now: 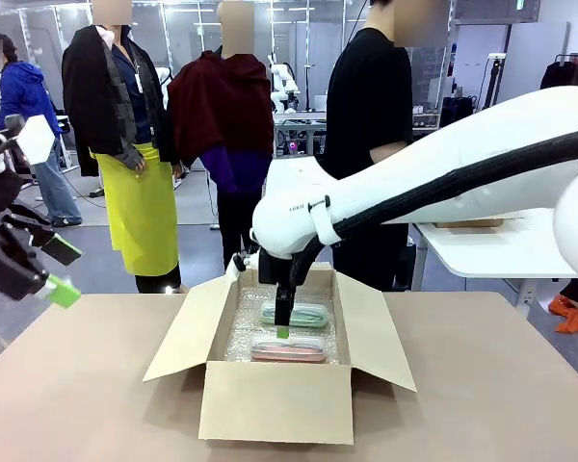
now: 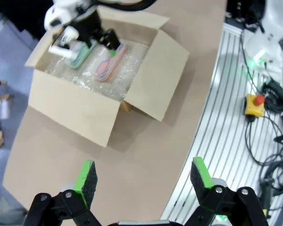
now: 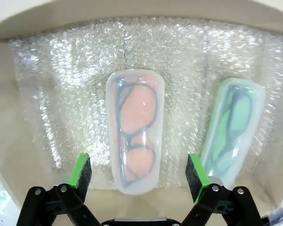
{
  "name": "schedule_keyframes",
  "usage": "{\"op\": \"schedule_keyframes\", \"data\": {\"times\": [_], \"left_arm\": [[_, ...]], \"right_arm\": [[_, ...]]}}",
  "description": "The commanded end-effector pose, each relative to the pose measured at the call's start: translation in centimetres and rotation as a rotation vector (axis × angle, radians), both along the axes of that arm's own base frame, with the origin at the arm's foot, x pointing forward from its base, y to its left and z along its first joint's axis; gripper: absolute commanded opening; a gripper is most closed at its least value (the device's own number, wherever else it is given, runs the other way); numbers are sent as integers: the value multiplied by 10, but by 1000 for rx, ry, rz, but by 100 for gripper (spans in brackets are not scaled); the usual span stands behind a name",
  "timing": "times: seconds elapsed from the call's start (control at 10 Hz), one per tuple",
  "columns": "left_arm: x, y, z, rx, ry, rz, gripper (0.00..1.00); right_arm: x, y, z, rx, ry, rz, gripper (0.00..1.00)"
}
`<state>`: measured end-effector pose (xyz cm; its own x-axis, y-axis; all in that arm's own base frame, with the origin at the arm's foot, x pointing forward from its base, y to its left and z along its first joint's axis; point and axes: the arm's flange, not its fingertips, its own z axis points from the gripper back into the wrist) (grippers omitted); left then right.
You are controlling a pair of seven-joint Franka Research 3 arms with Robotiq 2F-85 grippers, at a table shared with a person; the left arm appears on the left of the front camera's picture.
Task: Pack the glasses set securely to prepare it for shipping.
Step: Position the Package Box on the left side of the table.
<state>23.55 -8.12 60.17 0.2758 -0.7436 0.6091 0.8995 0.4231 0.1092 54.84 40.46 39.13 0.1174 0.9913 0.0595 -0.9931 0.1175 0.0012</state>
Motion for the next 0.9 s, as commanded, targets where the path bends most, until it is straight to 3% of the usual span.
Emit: {"op": "schedule_keyframes", "data": {"times": [0.0, 0.4, 0.8], "left_arm": [[41, 1, 15, -98, 118, 158, 100], [98, 5, 11, -145, 225, 296, 100], [131, 7, -1, -160, 321, 373, 100]], "right_arm": [[-34, -28, 40, 26, -49, -94, 100], [-87, -118, 108, 167, -159, -213, 100], [-148, -230, 138, 263, -245, -416, 100]]}}
